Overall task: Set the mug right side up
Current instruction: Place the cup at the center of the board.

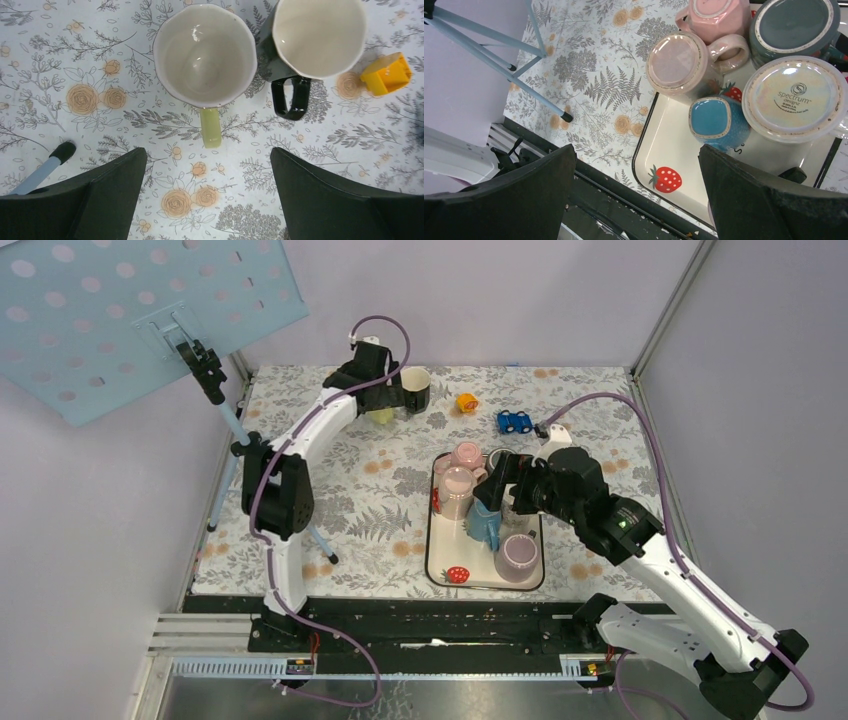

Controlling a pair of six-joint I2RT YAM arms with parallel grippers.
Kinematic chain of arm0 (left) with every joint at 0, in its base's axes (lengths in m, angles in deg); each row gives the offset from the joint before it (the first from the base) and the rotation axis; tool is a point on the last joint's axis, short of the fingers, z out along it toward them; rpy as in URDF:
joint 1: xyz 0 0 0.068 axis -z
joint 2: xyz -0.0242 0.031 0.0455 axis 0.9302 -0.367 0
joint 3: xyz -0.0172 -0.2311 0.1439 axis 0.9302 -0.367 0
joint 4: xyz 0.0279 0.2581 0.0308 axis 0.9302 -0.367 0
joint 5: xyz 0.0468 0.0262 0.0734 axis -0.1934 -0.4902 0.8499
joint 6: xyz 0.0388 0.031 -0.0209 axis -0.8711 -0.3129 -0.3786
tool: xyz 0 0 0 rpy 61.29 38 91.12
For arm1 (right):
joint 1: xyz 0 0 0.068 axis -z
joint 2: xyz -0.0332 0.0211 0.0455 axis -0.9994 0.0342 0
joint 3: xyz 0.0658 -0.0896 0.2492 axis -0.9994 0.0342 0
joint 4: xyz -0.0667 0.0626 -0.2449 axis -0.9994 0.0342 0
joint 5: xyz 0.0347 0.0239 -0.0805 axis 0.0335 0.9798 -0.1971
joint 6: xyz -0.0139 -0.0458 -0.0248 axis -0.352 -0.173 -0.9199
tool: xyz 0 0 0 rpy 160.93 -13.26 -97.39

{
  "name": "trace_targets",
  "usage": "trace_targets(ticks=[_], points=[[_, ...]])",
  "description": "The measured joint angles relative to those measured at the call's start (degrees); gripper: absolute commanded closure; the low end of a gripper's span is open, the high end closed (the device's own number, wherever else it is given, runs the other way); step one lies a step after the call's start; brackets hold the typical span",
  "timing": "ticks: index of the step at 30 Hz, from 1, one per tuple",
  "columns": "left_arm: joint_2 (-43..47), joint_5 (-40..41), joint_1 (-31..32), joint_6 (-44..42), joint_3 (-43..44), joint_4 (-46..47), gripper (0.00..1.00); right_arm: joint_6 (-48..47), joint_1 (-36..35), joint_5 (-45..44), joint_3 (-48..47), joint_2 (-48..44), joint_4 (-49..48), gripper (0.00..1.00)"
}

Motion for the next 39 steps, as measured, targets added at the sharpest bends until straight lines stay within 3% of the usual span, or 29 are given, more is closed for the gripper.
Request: trace_targets(ticks=[14,26,39], points=[[13.1,-0.6,5.4,0.0,-9.4,0.9,0.01,1.8,0.0,-3.1,1.0,-0.5,5.9,0.0],[23.9,-8.2,11.1,0.4,-19.6,1.6,0.01,4.5,0.0,-10.0,1.8,1.5,16.4,0.0],[32.1,-15.0,14.7,2.4,-26.7,2.5,0.01,5.6,-0.2,-10.9,6.2,5.5,17.9,0.0]])
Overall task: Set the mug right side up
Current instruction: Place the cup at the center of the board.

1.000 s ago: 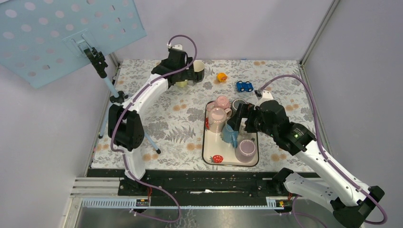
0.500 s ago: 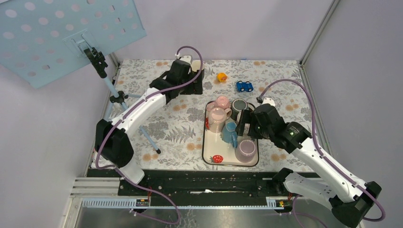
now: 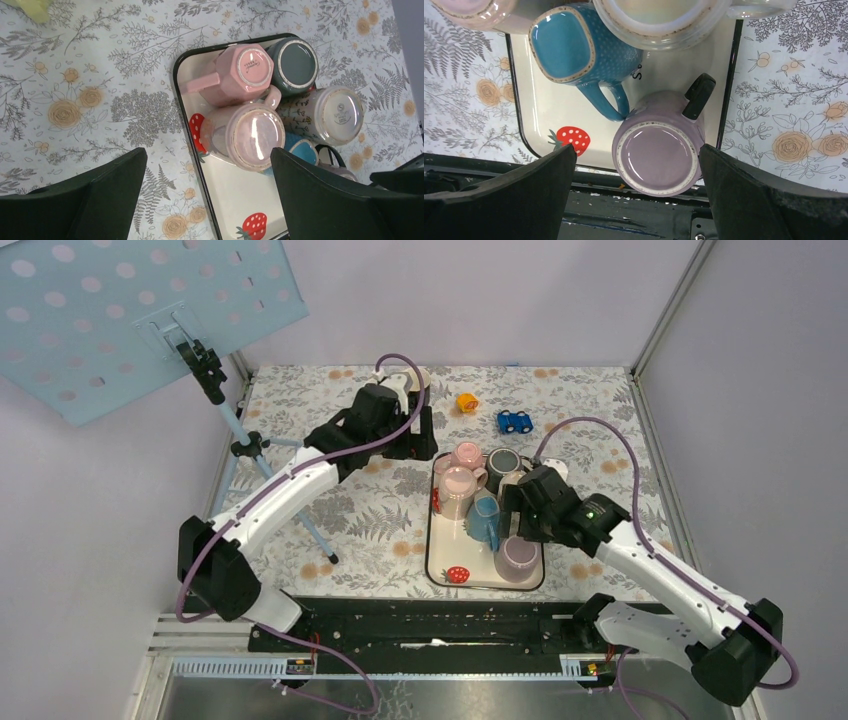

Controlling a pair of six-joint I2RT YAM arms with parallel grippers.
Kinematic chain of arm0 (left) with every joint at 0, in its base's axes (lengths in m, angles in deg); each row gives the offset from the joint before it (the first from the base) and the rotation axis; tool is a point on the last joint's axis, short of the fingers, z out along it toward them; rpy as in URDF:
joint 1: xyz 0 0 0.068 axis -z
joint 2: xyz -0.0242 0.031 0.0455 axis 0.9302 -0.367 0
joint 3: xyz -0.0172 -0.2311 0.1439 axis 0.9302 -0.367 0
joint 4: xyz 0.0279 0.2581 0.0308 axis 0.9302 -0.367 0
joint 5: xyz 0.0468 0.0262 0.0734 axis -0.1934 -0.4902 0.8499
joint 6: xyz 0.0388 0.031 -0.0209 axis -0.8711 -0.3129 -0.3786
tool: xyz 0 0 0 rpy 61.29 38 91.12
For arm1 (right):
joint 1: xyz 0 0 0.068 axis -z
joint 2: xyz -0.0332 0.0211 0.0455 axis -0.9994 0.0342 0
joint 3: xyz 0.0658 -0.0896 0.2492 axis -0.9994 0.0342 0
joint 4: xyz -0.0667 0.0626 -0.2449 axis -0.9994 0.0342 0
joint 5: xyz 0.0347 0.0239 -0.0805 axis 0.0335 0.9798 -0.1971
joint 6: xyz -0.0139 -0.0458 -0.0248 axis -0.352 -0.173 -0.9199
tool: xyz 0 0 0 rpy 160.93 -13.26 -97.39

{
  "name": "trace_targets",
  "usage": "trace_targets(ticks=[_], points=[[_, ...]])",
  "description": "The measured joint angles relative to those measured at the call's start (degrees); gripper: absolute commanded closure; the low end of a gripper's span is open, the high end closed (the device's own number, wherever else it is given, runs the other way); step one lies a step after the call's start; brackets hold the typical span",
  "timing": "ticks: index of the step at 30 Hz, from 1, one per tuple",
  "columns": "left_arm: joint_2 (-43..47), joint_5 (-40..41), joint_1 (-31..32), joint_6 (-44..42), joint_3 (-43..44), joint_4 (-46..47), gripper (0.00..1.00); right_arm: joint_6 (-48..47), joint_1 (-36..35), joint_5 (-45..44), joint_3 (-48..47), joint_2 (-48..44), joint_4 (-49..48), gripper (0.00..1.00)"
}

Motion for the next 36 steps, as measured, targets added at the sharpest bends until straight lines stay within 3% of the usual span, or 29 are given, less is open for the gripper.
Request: trace_targets(ticks=[8,21,36], points=[[1.7,-0.8,0.1,0.9,-2.2,0.3,0.01,-3.4,-3.8,-2.5,-1.9,7.2,-1.6,0.11],[5.6,-0.6,0.1,1.0,-2.7,-0.3,0.01,-8.8,-7.0,-2.7,-5.2,16.7,-7.1,0.37],[6.1,0.5,0.1,1.0,-3.5,-1.0,0.01,-9.6,-8.2,-2.5,-3.4,19.6,-12.5,0.47]])
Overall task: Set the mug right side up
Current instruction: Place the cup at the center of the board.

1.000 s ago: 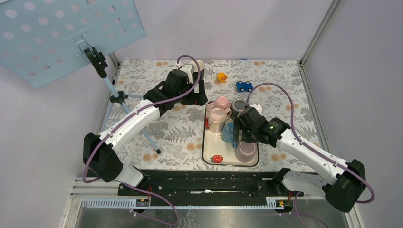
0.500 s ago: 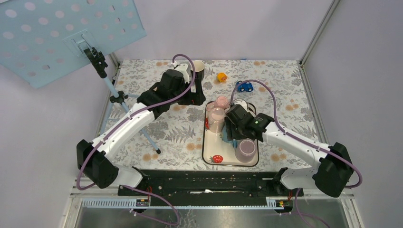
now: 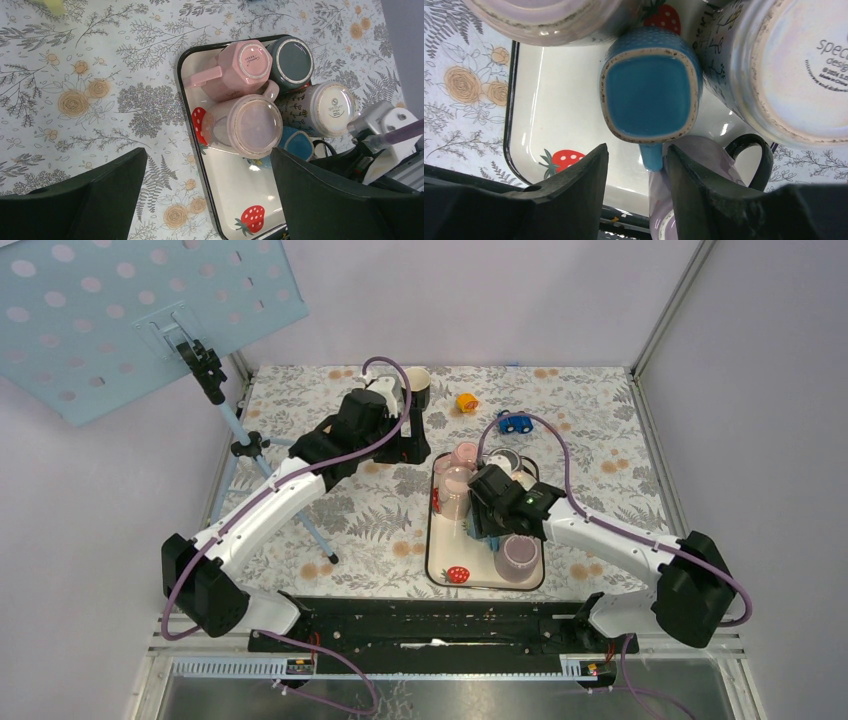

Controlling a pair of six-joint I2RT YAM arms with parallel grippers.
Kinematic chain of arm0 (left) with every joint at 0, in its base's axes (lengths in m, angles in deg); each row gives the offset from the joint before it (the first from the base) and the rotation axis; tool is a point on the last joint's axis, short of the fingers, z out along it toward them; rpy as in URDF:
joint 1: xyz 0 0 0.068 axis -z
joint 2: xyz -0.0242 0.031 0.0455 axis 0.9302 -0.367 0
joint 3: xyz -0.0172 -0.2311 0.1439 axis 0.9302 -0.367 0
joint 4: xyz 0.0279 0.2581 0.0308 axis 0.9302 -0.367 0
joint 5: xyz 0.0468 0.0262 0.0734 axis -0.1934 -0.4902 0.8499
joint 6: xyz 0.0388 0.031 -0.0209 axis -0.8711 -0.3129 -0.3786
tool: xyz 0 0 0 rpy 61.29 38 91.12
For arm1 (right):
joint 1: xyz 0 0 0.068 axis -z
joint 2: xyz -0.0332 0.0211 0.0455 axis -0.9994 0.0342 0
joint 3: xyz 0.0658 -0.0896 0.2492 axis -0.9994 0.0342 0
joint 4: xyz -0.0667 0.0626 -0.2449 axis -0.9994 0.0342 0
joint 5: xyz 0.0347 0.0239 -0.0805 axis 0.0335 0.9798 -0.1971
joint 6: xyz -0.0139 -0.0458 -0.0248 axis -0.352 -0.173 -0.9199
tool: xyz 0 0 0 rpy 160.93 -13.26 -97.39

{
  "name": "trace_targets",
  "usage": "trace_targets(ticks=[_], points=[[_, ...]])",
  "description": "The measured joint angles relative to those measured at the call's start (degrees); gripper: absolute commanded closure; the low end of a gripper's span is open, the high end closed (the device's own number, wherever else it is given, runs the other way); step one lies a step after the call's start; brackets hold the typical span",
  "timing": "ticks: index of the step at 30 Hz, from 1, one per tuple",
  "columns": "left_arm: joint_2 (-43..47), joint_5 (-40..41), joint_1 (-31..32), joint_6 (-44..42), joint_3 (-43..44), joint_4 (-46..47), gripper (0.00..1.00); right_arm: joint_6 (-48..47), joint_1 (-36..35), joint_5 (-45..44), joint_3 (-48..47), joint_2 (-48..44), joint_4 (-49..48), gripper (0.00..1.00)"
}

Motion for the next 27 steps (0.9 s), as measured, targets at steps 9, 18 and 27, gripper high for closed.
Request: trace_targets(ticks=[9,18,27], points=[[0.0,0.0,0.0,0.0,0.0,0.0,0.01,0.0,-0.5,0.0,1.9,2.3,-1.9,0.51],[0.0,0.0,0.0,0.0,-0.1,0.0,0.01,0.8,-1.2,-0.3,1.9,4.3,-2.4,0.6],[0.0,0.0,0.0,0.0,-0.2,0.0,0.01,2.5,-1.4,-1.8,1.9,5.7,-1.7,0.68]])
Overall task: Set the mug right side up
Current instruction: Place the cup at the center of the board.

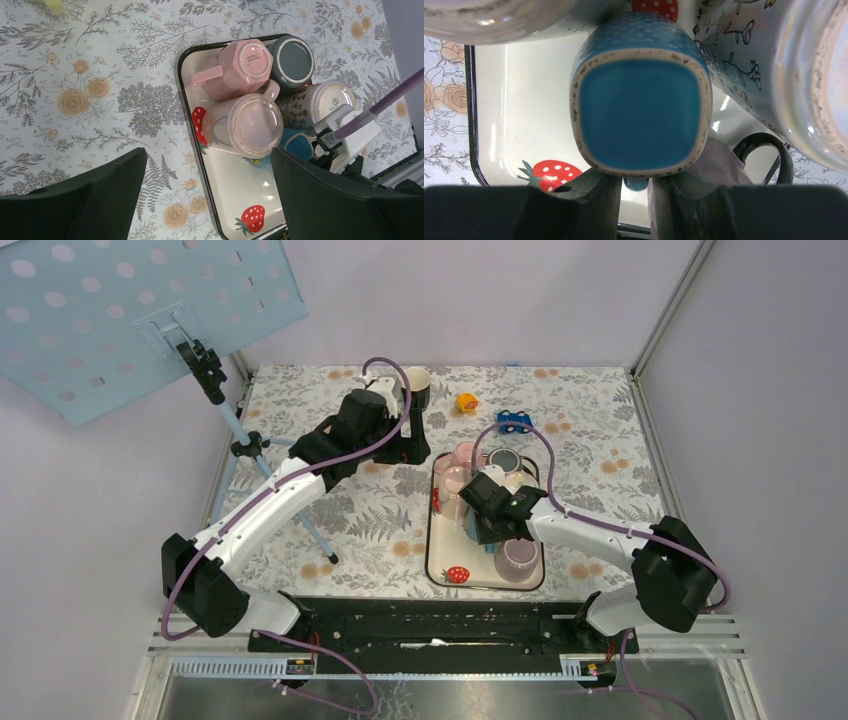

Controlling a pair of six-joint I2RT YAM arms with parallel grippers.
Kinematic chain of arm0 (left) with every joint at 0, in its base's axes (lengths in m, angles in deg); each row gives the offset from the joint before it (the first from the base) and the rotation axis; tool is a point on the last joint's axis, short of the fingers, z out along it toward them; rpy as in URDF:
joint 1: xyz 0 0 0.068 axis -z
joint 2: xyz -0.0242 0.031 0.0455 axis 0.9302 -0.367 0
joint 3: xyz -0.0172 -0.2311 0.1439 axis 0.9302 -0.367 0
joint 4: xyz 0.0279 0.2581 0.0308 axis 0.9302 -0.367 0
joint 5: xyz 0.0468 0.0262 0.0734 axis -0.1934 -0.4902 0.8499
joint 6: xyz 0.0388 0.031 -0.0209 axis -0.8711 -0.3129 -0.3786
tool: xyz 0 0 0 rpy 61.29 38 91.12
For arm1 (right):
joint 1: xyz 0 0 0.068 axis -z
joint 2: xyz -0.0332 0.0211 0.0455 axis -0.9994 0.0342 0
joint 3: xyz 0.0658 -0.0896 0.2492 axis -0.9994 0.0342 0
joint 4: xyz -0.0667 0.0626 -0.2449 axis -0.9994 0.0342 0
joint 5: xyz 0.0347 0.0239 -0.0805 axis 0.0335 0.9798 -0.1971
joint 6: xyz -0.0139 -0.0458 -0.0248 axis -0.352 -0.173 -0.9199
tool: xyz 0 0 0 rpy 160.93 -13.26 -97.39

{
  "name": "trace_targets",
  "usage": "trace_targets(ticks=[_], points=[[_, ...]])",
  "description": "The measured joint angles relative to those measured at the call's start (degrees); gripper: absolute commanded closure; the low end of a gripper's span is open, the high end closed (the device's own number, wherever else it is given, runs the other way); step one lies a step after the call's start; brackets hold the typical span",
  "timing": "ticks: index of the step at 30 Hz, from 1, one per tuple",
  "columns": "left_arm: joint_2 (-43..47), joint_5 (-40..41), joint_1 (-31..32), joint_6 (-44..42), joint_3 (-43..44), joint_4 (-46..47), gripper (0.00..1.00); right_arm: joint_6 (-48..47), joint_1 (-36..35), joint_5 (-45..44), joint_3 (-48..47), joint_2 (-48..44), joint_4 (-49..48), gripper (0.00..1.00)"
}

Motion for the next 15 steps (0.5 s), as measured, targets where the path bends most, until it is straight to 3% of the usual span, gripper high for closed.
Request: trace_targets(ticks=[4,7,15], points=[[0.0,0.0,0.0,0.0,-0.7,0.0,0.01,0.7,-0.1,-0.2,-0.1,0.5,0.4,0.81],[0.0,0.0,0.0,0.0,-1.3,0.0,0.01,1.3,-0.1,-0.4,-0.2,0.5,0.8,1.0],[1.1,-0.9,-0.1,1.6,-4.3,0.6,0.01,2.3,-0.3,-0.8,-0.6,0.5,1.5,1.0]])
